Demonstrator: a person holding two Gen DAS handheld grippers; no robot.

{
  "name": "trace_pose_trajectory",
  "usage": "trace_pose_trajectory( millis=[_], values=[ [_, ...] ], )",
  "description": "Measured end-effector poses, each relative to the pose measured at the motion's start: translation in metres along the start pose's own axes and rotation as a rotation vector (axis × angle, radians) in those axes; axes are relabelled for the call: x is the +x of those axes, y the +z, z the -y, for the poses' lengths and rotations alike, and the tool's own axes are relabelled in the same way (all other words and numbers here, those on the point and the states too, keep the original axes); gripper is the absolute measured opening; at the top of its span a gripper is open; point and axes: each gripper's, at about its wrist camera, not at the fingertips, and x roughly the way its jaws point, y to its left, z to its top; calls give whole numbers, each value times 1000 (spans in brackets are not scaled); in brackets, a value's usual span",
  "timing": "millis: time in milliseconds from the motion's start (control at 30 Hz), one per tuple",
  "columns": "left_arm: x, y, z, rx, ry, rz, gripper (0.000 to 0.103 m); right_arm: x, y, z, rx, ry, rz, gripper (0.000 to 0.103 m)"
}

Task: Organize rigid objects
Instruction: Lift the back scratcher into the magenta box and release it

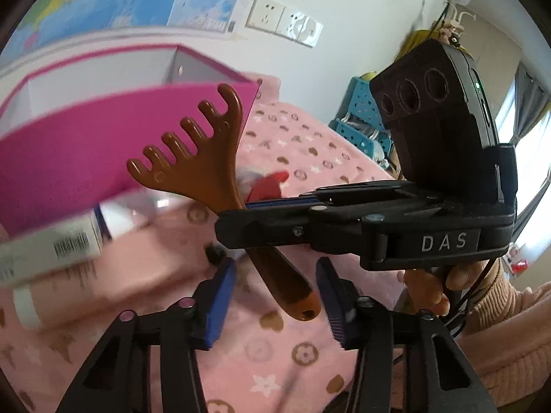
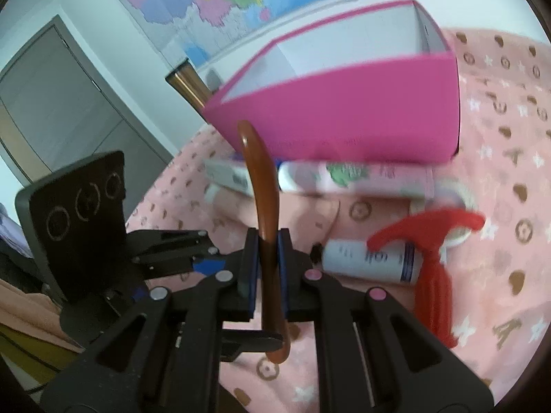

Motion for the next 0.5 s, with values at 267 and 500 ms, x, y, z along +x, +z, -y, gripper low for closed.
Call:
trace_pose_trajectory(
  millis=[267,500],
  values=[
    [-24,55,6,114,77,101,41,-20,47,-6,-20,17,112,12],
    [-25,107,-7,140,140,131,41,-28,102,3,-11,27,202,12]
  ],
)
